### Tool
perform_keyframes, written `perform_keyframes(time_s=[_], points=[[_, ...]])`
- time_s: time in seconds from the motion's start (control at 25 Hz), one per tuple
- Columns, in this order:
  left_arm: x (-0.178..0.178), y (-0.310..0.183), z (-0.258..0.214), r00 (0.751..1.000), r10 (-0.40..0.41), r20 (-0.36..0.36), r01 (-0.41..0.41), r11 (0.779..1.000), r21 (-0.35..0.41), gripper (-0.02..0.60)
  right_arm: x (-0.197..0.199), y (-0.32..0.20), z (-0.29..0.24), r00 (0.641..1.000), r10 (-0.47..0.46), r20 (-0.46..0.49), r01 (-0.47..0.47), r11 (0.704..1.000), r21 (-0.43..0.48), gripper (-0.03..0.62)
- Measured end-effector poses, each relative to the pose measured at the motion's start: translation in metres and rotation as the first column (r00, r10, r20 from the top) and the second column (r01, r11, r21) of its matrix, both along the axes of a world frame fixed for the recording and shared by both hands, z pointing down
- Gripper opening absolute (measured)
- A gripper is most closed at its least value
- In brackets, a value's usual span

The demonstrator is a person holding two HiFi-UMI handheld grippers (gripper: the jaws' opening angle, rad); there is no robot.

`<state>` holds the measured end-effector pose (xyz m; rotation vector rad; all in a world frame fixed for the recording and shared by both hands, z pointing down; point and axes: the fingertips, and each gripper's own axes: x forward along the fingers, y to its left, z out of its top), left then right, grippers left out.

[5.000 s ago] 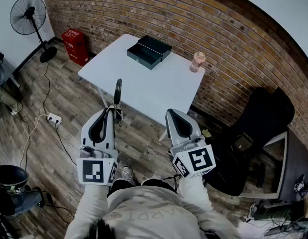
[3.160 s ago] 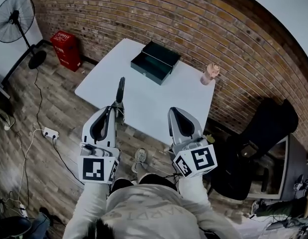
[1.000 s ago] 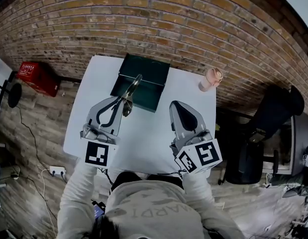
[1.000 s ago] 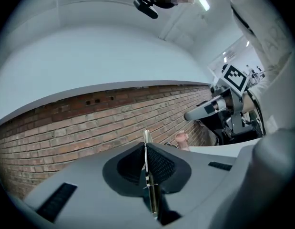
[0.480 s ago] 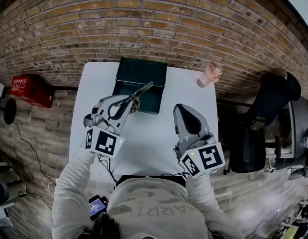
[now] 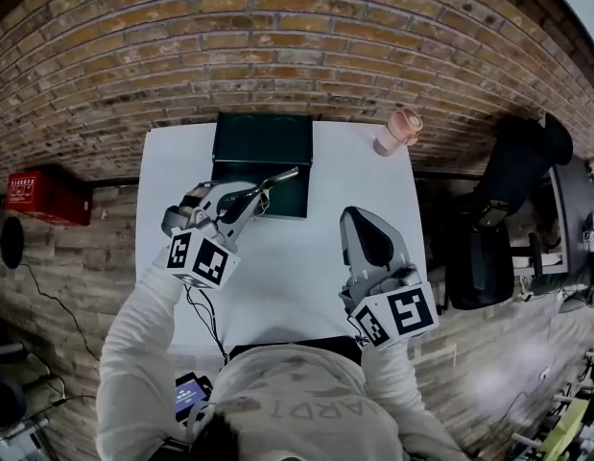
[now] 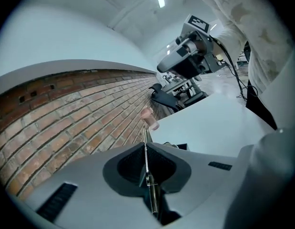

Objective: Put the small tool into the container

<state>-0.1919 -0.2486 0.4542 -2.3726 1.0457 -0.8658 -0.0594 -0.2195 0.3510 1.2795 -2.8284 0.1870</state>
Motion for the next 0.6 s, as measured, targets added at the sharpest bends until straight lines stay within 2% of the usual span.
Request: perform_keyframes(time_s=[0.16, 0.6], points=[[0.004, -0.012, 0.022, 0.997, 0.062, 0.055, -0.06, 0.998, -0.033, 0.011, 0.006, 0.001, 0.007, 0.999, 0.043, -0.013, -0.043, 0.999, -0.016, 0.01], [0.007, -0.04, 0.071, 0.98, 0.159, 0.12, -0.146, 0.984, -0.106, 0.011, 0.013, 0.004, 0.022, 0.992, 0.11, -0.057, -0.113, 0.993, -0.045, 0.011]])
